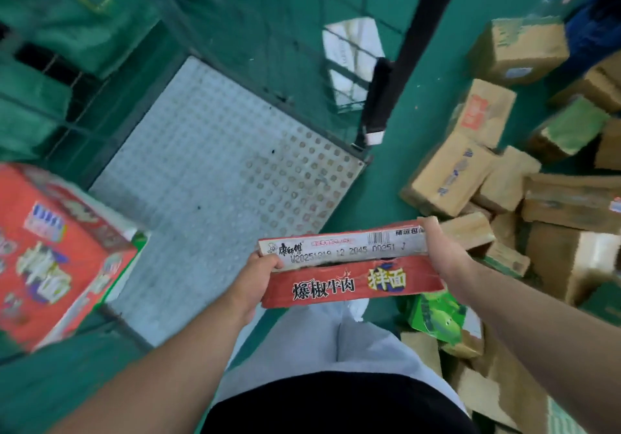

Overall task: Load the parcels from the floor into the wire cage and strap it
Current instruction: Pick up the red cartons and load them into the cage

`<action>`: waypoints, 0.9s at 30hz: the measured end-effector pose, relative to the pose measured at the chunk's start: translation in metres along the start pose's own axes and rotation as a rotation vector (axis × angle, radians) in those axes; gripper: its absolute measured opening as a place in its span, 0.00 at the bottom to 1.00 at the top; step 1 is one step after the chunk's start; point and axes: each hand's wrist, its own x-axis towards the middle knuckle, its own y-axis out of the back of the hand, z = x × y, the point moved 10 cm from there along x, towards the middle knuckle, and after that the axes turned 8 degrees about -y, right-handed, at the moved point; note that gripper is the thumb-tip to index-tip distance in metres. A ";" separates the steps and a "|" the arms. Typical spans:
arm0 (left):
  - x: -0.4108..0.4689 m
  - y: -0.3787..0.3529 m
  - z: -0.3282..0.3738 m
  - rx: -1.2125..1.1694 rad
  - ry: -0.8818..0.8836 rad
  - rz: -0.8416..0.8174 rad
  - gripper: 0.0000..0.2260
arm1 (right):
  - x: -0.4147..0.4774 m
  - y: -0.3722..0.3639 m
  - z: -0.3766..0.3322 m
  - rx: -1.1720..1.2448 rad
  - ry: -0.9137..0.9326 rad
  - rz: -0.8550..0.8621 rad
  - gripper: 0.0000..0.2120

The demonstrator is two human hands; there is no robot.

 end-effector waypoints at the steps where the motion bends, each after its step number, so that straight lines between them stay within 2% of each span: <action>1: -0.004 0.021 -0.011 -0.051 0.005 0.036 0.08 | -0.016 -0.017 -0.009 -0.067 0.047 0.007 0.43; 6: -0.031 0.115 -0.031 -0.298 0.025 0.136 0.15 | -0.104 -0.102 -0.055 -0.226 0.221 0.008 0.38; 11: -0.048 0.229 -0.028 -0.484 -0.029 0.203 0.10 | -0.194 -0.214 -0.121 -0.375 0.464 0.055 0.41; 14: -0.058 0.318 -0.009 -0.575 -0.136 0.290 0.18 | -0.264 -0.289 -0.174 -0.411 0.650 0.103 0.39; 16: -0.066 0.387 0.003 -0.641 -0.231 0.386 0.25 | -0.315 -0.345 -0.206 -0.415 0.750 0.099 0.42; 19: -0.082 0.475 0.010 -0.756 -0.364 0.511 0.19 | -0.394 -0.416 -0.247 -0.343 0.956 0.042 0.42; 23: -0.096 0.551 -0.035 -1.046 -0.474 0.698 0.06 | -0.451 -0.487 -0.252 -0.061 1.139 -0.245 0.23; 24: -0.102 0.562 -0.051 -1.102 -0.477 0.765 0.07 | -0.443 -0.508 -0.245 -0.017 1.143 -0.340 0.21; 27: -0.083 0.577 -0.114 -1.187 -0.431 0.865 0.11 | -0.383 -0.579 -0.208 0.019 1.072 -0.529 0.24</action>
